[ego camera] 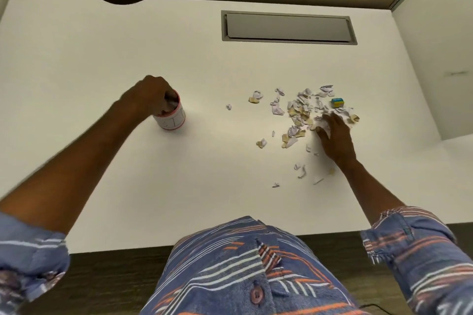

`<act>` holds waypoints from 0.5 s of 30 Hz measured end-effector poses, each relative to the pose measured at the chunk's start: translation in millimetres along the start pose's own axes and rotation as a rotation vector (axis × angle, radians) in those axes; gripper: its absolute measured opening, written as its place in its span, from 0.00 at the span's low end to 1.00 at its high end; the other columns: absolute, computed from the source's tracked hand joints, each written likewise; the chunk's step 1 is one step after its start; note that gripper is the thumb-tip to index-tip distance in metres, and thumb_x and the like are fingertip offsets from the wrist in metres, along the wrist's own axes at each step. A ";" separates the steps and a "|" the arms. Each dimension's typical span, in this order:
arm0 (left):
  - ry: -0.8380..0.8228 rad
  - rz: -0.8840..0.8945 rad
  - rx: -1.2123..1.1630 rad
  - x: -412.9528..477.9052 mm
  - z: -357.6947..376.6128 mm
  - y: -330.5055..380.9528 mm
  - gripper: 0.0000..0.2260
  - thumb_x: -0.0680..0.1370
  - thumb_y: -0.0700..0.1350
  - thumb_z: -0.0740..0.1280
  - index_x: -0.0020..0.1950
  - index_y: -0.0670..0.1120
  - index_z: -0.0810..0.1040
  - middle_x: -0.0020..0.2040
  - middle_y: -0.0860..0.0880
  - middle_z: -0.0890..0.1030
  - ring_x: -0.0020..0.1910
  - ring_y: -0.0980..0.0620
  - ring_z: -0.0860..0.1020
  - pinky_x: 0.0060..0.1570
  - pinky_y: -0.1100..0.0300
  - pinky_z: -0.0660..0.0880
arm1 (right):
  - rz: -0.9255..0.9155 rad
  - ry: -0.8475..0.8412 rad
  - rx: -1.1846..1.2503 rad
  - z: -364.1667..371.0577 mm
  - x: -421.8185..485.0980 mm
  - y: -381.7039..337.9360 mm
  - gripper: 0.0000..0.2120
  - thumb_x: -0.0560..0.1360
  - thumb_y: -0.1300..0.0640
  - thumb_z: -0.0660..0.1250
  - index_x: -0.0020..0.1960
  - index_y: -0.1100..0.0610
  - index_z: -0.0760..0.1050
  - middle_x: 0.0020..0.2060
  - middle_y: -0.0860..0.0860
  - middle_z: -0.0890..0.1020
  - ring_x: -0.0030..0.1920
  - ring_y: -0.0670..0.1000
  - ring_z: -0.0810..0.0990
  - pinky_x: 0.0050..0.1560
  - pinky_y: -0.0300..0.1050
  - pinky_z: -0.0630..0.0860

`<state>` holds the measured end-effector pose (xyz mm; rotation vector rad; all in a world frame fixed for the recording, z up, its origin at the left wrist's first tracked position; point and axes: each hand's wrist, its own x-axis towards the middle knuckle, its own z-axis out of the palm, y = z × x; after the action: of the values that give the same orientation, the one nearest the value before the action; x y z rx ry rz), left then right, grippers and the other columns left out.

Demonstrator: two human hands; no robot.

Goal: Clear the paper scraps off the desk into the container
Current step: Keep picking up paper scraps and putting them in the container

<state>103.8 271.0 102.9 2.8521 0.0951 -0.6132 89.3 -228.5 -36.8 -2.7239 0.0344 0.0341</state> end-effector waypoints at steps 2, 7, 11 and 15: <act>0.045 -0.020 -0.045 -6.1 -8.4 -2.2 0.16 0.74 0.36 0.69 0.58 0.50 0.84 0.56 0.45 0.83 0.48 0.45 0.79 0.46 0.57 0.76 | -0.030 -0.002 0.007 6.4 -0.1 -11.9 0.22 0.81 0.55 0.66 0.72 0.61 0.71 0.72 0.63 0.72 0.74 0.63 0.67 0.74 0.55 0.64; 0.051 -0.063 -0.041 -5.9 1.5 0.9 0.14 0.74 0.36 0.71 0.57 0.48 0.85 0.61 0.43 0.81 0.56 0.40 0.79 0.50 0.56 0.75 | -0.120 0.012 0.055 16.3 6.2 -52.1 0.20 0.81 0.57 0.64 0.72 0.60 0.71 0.70 0.61 0.74 0.70 0.63 0.71 0.71 0.53 0.67; -0.017 -0.101 0.052 6.3 15.8 4.2 0.16 0.75 0.36 0.68 0.63 0.41 0.80 0.61 0.38 0.79 0.59 0.37 0.78 0.55 0.50 0.76 | -0.047 -0.017 0.078 21.9 18.5 -76.3 0.26 0.80 0.49 0.65 0.74 0.59 0.69 0.72 0.62 0.71 0.72 0.63 0.68 0.74 0.55 0.65; -0.031 -0.099 0.092 18.5 22.9 6.6 0.15 0.75 0.35 0.67 0.62 0.35 0.78 0.60 0.35 0.79 0.60 0.35 0.78 0.56 0.48 0.75 | -0.207 -0.088 0.039 34.0 1.2 -94.9 0.20 0.78 0.58 0.68 0.69 0.59 0.75 0.71 0.64 0.71 0.72 0.65 0.68 0.73 0.58 0.67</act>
<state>112.3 259.6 76.3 2.9397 0.2090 -0.6987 92.6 -128.0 -29.4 -2.6692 -0.2694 0.0919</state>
